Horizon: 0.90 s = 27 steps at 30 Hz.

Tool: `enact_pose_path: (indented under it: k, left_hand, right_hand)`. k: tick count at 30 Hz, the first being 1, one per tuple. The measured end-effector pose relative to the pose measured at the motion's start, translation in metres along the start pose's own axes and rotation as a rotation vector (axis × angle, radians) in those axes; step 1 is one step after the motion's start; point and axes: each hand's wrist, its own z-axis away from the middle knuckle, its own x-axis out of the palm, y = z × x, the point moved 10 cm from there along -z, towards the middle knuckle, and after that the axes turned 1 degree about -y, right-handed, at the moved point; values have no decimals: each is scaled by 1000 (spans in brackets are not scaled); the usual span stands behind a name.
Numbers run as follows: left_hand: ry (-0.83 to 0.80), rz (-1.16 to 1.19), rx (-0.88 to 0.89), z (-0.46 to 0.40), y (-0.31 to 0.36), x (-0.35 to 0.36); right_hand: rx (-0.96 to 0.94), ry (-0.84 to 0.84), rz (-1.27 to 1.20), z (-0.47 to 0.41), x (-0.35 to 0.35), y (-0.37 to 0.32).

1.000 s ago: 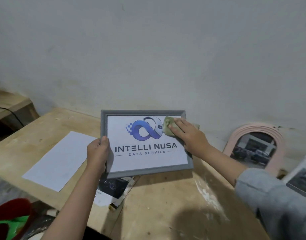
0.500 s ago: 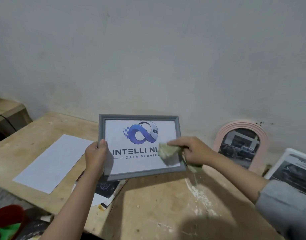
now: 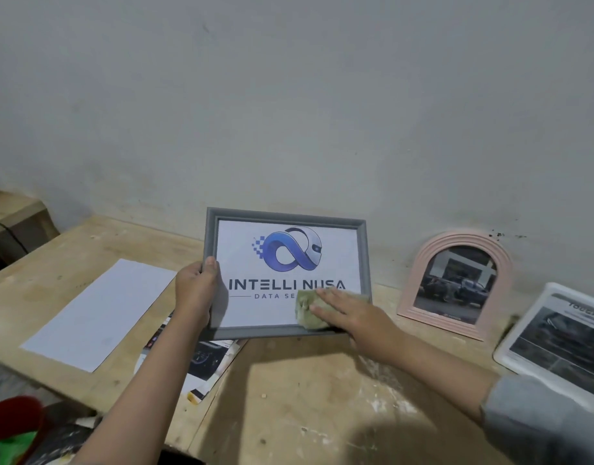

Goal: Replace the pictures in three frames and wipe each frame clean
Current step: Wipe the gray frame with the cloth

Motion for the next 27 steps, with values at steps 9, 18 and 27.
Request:
enact_pose_path:
  k: [9,18,27]
  left_hand:
    - [-45,-143,100,19,15,18]
    - [-105,25,31,18,6,38]
    - [-63,-34,50,11,9,25]
  right_hand:
    - [340,-151,-446,-16,-39,45]
    - [170,45,142,-31,-42,45]
    - [100,-207,-210,31,6,-7]
